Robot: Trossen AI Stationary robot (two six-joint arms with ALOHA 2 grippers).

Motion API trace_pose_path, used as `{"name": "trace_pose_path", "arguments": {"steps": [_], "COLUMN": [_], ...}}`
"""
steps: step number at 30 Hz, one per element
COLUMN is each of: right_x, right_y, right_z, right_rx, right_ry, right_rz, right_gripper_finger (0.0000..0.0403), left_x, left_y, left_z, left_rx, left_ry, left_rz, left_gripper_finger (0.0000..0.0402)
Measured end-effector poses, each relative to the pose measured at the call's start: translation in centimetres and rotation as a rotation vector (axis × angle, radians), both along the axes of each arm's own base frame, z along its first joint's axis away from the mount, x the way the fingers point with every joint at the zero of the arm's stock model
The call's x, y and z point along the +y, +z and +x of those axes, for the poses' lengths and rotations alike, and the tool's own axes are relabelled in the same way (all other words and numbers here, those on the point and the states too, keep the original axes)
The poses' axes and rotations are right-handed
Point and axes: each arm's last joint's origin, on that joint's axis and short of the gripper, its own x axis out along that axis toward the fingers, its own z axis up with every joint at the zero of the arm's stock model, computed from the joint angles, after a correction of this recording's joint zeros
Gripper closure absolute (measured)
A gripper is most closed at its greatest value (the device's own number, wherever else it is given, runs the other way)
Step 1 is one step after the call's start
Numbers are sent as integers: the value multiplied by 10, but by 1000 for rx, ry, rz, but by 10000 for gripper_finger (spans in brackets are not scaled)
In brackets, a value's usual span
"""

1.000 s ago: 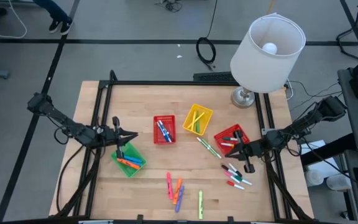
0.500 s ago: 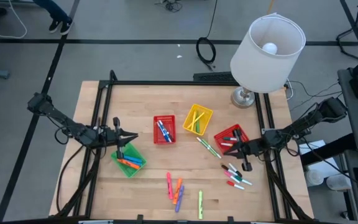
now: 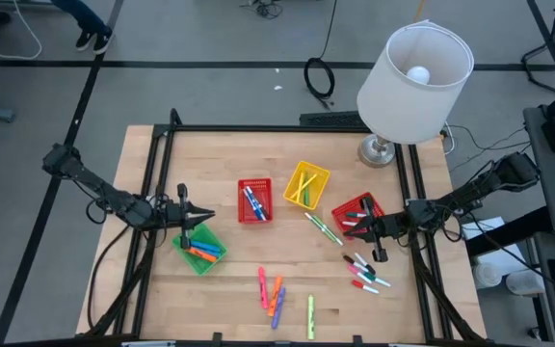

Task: Pick & Place Markers
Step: Put the small green highlighter pen into the right red bin

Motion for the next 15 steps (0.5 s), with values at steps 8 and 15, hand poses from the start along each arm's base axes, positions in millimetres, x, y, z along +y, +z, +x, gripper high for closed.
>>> {"name": "trace_pose_path", "arguments": {"steps": [8, 15], "right_x": [-1, -1], "right_y": [0, 0], "right_z": [0, 0], "right_rx": [3, -4], "right_ry": [-7, -10], "right_rz": [9, -13], "right_gripper_finger": [403, 403], "left_x": [0, 0], "left_y": [0, 1], "left_z": [0, 0], "left_rx": [-2, -12], "left_ry": [2, 2], "left_rz": [-26, -30], "left_gripper_finger": [364, 364]}}
